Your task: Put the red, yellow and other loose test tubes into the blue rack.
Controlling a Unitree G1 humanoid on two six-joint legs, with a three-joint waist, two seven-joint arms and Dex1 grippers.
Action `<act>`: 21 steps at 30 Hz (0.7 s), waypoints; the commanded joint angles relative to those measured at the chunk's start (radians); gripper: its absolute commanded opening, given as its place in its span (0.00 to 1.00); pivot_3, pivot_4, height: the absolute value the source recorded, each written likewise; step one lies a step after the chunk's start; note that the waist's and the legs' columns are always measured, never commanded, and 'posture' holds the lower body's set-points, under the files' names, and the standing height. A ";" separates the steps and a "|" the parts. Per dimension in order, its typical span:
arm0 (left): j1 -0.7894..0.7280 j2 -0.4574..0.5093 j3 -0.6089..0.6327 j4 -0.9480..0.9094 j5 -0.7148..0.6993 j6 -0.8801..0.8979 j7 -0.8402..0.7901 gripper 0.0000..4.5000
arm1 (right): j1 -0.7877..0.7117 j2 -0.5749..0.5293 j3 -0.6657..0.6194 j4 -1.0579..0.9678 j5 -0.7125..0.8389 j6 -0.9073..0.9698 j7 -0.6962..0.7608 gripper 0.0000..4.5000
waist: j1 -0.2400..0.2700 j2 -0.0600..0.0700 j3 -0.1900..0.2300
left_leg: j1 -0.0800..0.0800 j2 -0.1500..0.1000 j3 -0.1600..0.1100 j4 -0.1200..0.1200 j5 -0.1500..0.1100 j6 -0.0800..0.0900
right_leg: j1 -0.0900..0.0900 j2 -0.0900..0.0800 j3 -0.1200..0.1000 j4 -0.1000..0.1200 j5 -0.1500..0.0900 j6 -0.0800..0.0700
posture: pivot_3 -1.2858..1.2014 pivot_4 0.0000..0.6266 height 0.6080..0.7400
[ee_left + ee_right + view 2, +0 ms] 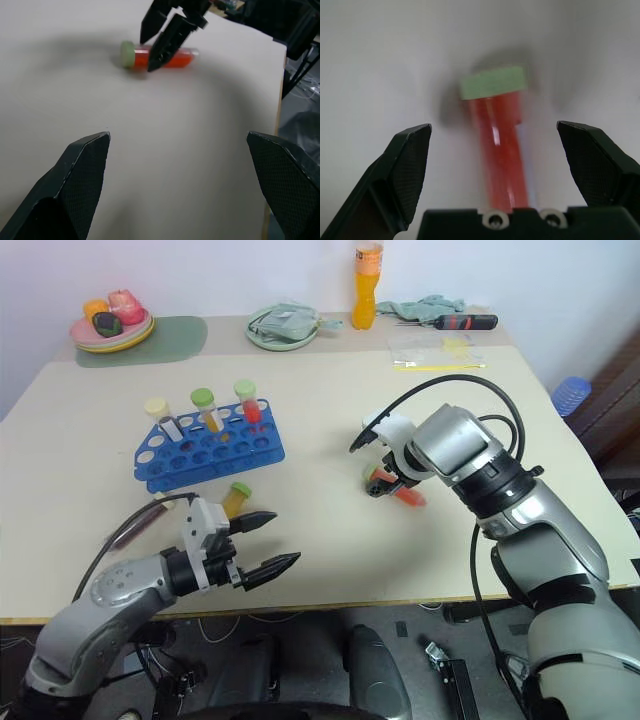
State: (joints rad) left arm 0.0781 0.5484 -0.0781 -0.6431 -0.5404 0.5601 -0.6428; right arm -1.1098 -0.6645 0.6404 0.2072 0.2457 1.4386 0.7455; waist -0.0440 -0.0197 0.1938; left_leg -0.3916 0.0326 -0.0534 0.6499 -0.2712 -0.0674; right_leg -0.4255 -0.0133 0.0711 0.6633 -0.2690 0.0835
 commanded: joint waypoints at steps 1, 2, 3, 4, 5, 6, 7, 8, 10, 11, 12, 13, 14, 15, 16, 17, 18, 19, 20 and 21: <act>0.013 -0.010 0.003 -0.054 0.005 -0.031 0.013 1.00 | -0.042 0.017 0.016 0.047 -0.026 -0.019 0.009 0.99 | 0.000 0.000 0.000 | 0.000 0.000 0.000 0.000 0.000 0.000 | 0.000 0.000 0.000 0.000 0.000 0.000 | 0.52 0.24 1.00; 0.017 -0.011 0.002 -0.055 0.007 -0.034 0.014 1.00 | -0.045 0.022 0.019 0.063 -0.034 -0.030 0.008 0.94 | 0.000 0.000 0.000 | 0.000 0.000 0.000 0.000 0.000 0.000 | 0.000 0.000 0.000 0.000 0.000 0.000 | 0.52 0.24 1.00; 0.020 -0.012 0.003 -0.055 0.008 -0.037 0.013 1.00 | -0.048 0.028 0.021 0.078 -0.041 -0.038 0.007 0.87 | 0.000 0.000 0.000 | 0.000 0.000 0.000 0.000 0.000 0.000 | 0.000 0.000 0.000 0.000 0.000 0.000 | 0.52 0.24 1.00; 0.022 -0.012 0.002 -0.055 0.009 -0.039 0.013 1.00 | -0.050 0.031 0.024 0.088 -0.048 -0.049 0.009 0.81 | 0.000 0.000 0.000 | 0.000 0.000 0.000 0.000 0.000 0.000 | 0.000 0.000 0.000 0.000 0.000 0.000 | 0.52 0.24 1.00; 0.023 -0.012 0.003 -0.054 0.010 -0.041 0.012 1.00 | -0.053 0.035 0.026 0.097 -0.054 -0.056 0.013 0.70 | 0.000 0.000 0.000 | 0.000 0.000 0.000 0.000 0.000 0.000 | 0.000 0.000 0.000 0.000 0.000 0.000 | 0.52 0.24 1.00; 0.025 -0.011 0.004 -0.052 0.010 -0.044 0.012 1.00 | -0.056 0.037 0.027 0.101 -0.058 -0.062 0.017 0.57 | 0.000 0.000 0.000 | 0.000 0.000 0.000 0.000 0.000 0.000 | 0.000 0.000 0.000 0.000 0.000 0.000 | 0.52 0.24 1.00; 0.026 -0.010 0.006 -0.050 0.010 -0.048 0.011 1.00 | -0.058 0.039 0.030 0.104 -0.062 -0.068 0.022 0.47 | 0.000 0.000 0.000 | 0.000 0.000 0.000 0.000 0.000 0.000 | 0.000 0.000 0.000 0.000 0.000 0.000 | 0.52 0.24 1.00; 0.027 -0.010 0.007 -0.048 0.011 -0.050 0.011 1.00 | -0.061 0.039 0.031 0.103 -0.064 -0.068 0.027 0.35 | 0.000 0.000 0.000 | 0.000 0.000 0.000 0.000 0.000 0.000 | 0.000 0.000 0.000 0.000 0.000 0.000 | 0.52 0.24 1.00; 0.029 -0.008 0.008 -0.044 0.011 -0.055 0.010 1.00 | -0.065 0.037 0.032 0.089 -0.065 -0.068 0.040 0.17 | -0.001 0.000 0.000 | 0.000 0.000 0.000 0.000 0.000 0.000 | 0.000 0.000 0.000 0.000 0.000 0.000 | 0.52 0.24 1.00; 0.030 -0.007 0.009 -0.041 0.012 -0.058 0.009 1.00 | -0.065 0.035 0.026 0.073 -0.067 -0.074 0.043 0.17 | 0.000 0.000 0.000 | 0.000 0.000 0.000 0.000 0.000 0.000 | 0.000 0.000 0.000 0.000 0.000 0.000 | 0.52 0.24 1.00; 0.032 -0.006 0.013 -0.039 0.014 -0.061 0.009 1.00 | -0.058 0.034 0.011 0.048 -0.070 -0.103 0.043 0.17 | 0.000 0.000 0.000 | 0.000 0.000 0.000 0.000 0.000 0.000 | 0.000 0.000 0.000 0.000 0.000 0.000 | 0.52 0.24 1.00; 0.037 -0.005 0.019 -0.035 0.017 -0.066 0.011 1.00 | -0.045 0.036 -0.018 0.016 -0.070 -0.144 0.041 0.17 | -0.001 0.001 0.000 | 0.000 0.000 0.000 0.000 0.000 0.000 | 0.000 0.000 0.000 0.000 0.000 0.000 | 0.52 0.24 1.00; 0.043 -0.003 0.031 -0.030 0.021 -0.073 0.014 1.00 | -0.025 0.044 -0.058 -0.023 -0.067 -0.201 0.030 0.17 | -0.003 0.001 0.000 | 0.000 0.000 0.000 0.000 0.000 0.000 | -0.001 0.000 0.000 0.000 0.000 0.000 | 0.52 0.24 1.00; 0.055 -0.004 0.061 -0.014 0.029 -0.088 0.026 1.00 | 0.016 0.088 -0.152 -0.081 -0.056 -0.331 -0.022 0.17 | -0.003 0.001 0.000 | 0.000 0.000 0.000 0.000 0.000 0.000 | -0.001 0.000 0.000 0.000 0.000 0.000 | 0.52 0.24 1.00; 0.066 -0.010 0.092 0.005 0.036 -0.103 0.040 1.00 | 0.052 0.143 -0.243 -0.125 -0.040 -0.451 -0.075 0.17 | -0.006 0.000 0.000 | 0.000 0.000 0.000 -0.001 0.000 0.000 | -0.001 0.000 0.000 0.000 0.000 0.000 | 0.52 0.24 1.00; 0.075 -0.017 0.122 0.026 0.045 -0.120 0.055 1.00 | 0.081 0.201 -0.317 -0.155 -0.025 -0.553 -0.121 0.17 | -0.012 0.001 0.000 | 0.000 0.001 0.000 -0.001 0.000 0.000 | -0.001 0.001 0.000 0.000 0.000 0.000 | 0.52 0.24 1.00; 0.085 -0.026 0.153 0.056 0.070 -0.147 0.081 1.00 | 0.103 0.311 -0.414 -0.171 0.014 -0.635 -0.194 0.17 | -0.018 0.001 0.000 | 0.000 0.001 0.000 -0.001 0.000 0.000 | -0.002 0.002 0.000 0.001 0.000 0.000 | 0.52 0.24 1.00; 0.088 -0.033 0.171 0.078 0.088 -0.165 0.098 1.00 | 0.115 0.385 -0.472 -0.173 0.037 -0.682 -0.239 0.17 | -0.026 0.001 0.000 | 0.000 0.001 0.000 -0.002 0.000 0.000 | -0.002 0.002 0.000 0.002 0.000 0.000 | 0.52 0.24 1.00; 0.088 -0.044 0.191 0.099 0.098 -0.179 0.116 1.00 | 0.131 0.473 -0.530 -0.171 0.082 -0.715 -0.266 0.17 | -0.028 0.001 0.000 | 0.000 0.002 0.000 -0.002 0.000 0.000 | -0.002 0.003 0.000 0.002 0.000 0.000 | 0.52 0.24 1.00; 0.086 -0.052 0.203 0.113 0.104 -0.188 0.125 1.00 | 0.142 0.530 -0.567 -0.167 0.108 -0.736 -0.280 0.17 | -0.026 0.001 0.001 | 0.000 0.002 0.000 -0.002 0.000 0.000 | -0.002 0.003 0.000 0.002 0.000 0.000 | 0.52 0.24 1.00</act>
State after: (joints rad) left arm 0.1595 0.5033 0.0865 -0.5321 -0.4540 0.4112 -0.5388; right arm -0.9617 -0.1742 0.1661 0.0782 0.2965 0.7751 0.5096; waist -0.0701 -0.0185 0.1944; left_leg -0.3918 0.0351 -0.0545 0.6482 -0.2713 -0.0672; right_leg -0.4279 -0.0103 0.0710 0.6661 -0.2688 0.0835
